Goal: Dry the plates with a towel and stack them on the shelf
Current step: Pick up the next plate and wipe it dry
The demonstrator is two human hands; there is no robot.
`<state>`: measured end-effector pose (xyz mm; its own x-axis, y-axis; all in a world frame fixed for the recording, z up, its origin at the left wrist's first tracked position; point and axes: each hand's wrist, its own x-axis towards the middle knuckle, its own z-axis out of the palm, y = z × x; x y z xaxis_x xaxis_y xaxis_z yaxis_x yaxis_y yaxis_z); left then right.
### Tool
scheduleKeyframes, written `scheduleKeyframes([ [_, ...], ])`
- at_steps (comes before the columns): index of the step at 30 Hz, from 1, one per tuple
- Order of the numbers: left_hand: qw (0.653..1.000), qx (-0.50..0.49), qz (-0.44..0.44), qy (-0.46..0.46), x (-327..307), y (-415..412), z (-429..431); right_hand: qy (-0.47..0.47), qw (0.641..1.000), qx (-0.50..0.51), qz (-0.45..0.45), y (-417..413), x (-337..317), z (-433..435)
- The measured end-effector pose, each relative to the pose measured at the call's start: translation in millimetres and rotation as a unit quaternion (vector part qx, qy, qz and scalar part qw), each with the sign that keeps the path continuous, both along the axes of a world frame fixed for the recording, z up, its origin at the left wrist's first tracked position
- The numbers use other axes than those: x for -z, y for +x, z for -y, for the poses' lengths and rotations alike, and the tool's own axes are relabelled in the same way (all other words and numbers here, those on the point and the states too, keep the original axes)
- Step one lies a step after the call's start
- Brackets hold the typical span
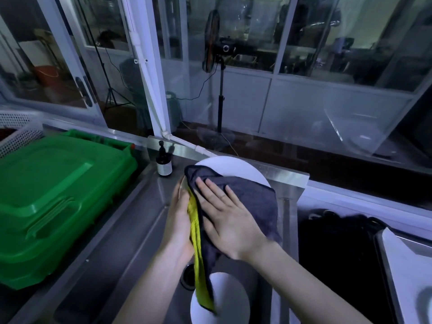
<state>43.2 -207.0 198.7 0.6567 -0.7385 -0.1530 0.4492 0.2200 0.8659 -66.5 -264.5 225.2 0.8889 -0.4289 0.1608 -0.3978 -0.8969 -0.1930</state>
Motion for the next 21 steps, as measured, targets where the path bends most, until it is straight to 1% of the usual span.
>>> scheduleKeyframes([
  [2,0.999,-0.026,0.026,0.004,1,-3,-1,-0.012,0.999,0.036,-0.002,6,0,11],
  [5,0.994,-0.054,0.087,0.024,-3,-3,-3,-0.008,0.994,0.105,0.009,9,0,25],
  [7,0.993,-0.066,0.092,0.031,-7,2,-7,0.001,0.99,0.141,0.009,2,2,25],
  [9,0.994,-0.074,0.074,0.027,-10,6,-10,0.011,0.988,0.152,-0.012,-10,9,14],
  [11,0.995,-0.07,0.064,0.024,-11,4,-10,0.039,0.993,0.111,-0.025,-17,15,-4],
  [14,0.998,-0.021,0.051,0.021,-4,-9,-10,0.133,0.991,0.02,0.005,-10,16,-19],
  [15,0.999,-0.003,0.039,0.019,0,-14,-11,0.139,0.99,0.003,0.01,-7,14,-18],
  [16,1.0,0.009,0.019,0.015,2,-17,-13,0.118,0.993,-0.009,0.012,-3,12,-14],
  [18,0.999,0.031,-0.025,0.004,3,-18,-15,0.04,0.999,-0.023,0.009,0,10,-5],
  [19,0.999,0.041,-0.03,-0.005,2,-17,-16,0.011,1.0,-0.023,0.006,2,10,-1],
  [21,0.999,0.034,-0.01,-0.008,0,-15,-18,-0.011,1.0,0.001,0.009,5,12,11],
])
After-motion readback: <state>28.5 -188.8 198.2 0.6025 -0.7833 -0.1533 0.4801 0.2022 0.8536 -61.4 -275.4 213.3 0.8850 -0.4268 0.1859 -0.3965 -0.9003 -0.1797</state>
